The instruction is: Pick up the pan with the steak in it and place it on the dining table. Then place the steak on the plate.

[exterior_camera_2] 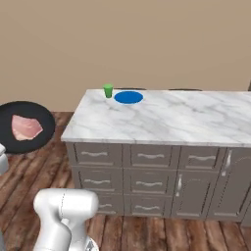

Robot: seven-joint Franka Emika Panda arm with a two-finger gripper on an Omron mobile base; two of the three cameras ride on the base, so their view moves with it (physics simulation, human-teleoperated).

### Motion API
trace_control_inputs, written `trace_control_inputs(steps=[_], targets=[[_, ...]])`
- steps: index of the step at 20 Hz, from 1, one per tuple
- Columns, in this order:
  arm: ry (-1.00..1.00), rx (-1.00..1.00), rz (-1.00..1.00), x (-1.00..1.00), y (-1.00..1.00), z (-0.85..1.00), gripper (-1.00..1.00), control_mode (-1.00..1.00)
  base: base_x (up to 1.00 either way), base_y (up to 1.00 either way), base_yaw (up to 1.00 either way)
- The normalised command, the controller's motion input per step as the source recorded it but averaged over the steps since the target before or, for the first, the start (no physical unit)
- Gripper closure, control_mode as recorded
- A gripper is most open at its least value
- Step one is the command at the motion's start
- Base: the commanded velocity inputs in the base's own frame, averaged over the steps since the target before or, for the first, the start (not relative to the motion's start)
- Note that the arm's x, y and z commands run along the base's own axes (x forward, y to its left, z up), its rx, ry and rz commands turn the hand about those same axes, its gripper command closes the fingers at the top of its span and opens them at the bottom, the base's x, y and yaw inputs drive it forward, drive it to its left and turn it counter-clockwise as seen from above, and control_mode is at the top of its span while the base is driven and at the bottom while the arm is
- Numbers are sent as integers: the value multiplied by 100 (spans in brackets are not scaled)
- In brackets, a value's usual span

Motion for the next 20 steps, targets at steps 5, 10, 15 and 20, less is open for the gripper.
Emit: trace_control_inputs(steps=[5, 10, 15, 20], targets=[[0, 0, 0, 0, 0, 0, 100, 100, 13, 100, 0], [0, 0, 0, 0, 0, 0, 100, 100, 15, 87, 0], [0, 0, 0, 0, 0, 0, 100, 100, 6, 4, 0], [0, 0, 0, 0, 0, 0, 100, 100, 80, 7, 0]])
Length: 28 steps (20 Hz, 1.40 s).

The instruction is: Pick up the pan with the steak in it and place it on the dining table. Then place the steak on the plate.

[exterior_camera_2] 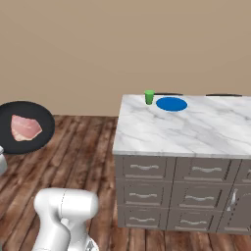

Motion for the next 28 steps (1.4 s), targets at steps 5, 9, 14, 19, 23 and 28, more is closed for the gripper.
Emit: trace_control_inputs(steps=[5, 9, 14, 19, 23, 28], targets=[[0, 0, 0, 0, 0, 0, 100, 100, 100, 21, 0], [0, 0, 0, 0, 0, 0, 100, 100, 100, 30, 0], [0, 0, 0, 0, 0, 0, 100, 100, 100, 34, 0], [0, 0, 0, 0, 0, 0, 100, 100, 98, 40, -2], [0, 0, 0, 0, 0, 0, 100, 100, 15, 57, 2], [0, 0, 0, 0, 0, 0, 100, 100, 0, 83, 5]])
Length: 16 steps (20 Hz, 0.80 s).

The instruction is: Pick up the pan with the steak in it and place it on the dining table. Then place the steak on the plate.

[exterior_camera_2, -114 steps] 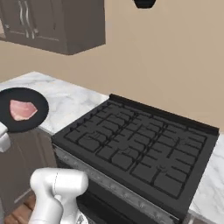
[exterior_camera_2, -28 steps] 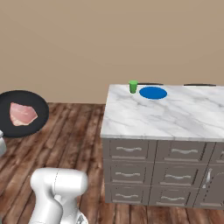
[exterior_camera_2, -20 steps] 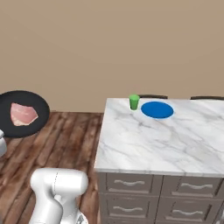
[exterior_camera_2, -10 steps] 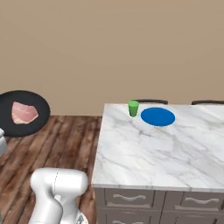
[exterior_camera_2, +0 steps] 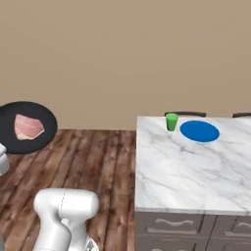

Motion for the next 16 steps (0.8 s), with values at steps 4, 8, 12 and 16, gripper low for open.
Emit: trace_control_inputs(steps=[4, 8, 12, 16], targets=[[0, 0, 0, 0, 0, 0, 100, 100, 39, 50, -19], [0, 0, 0, 0, 0, 0, 100, 100, 10, 12, -50], [0, 0, 0, 0, 0, 0, 100, 100, 6, 7, -50], [0, 0, 0, 0, 0, 0, 100, 100, 5, 6, -50]])
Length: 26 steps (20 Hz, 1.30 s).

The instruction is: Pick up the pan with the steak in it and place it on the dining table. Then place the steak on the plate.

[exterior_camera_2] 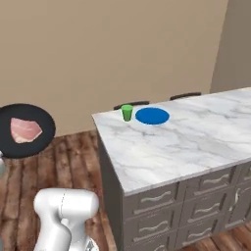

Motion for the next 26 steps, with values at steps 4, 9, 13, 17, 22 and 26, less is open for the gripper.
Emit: trace_control_inputs(steps=[4, 9, 13, 17, 22, 26], targets=[[0, 0, 0, 0, 0, 0, 100, 100, 0, 0, -50], [0, 0, 0, 0, 0, 0, 100, 100, 0, 0, -50], [0, 0, 0, 0, 0, 0, 100, 100, 0, 0, -50], [0, 0, 0, 0, 0, 0, 100, 100, 0, 0, -50], [0, 0, 0, 0, 0, 0, 100, 100, 0, 0, -49], [0, 0, 0, 0, 0, 0, 100, 100, -2, 0, -48]])
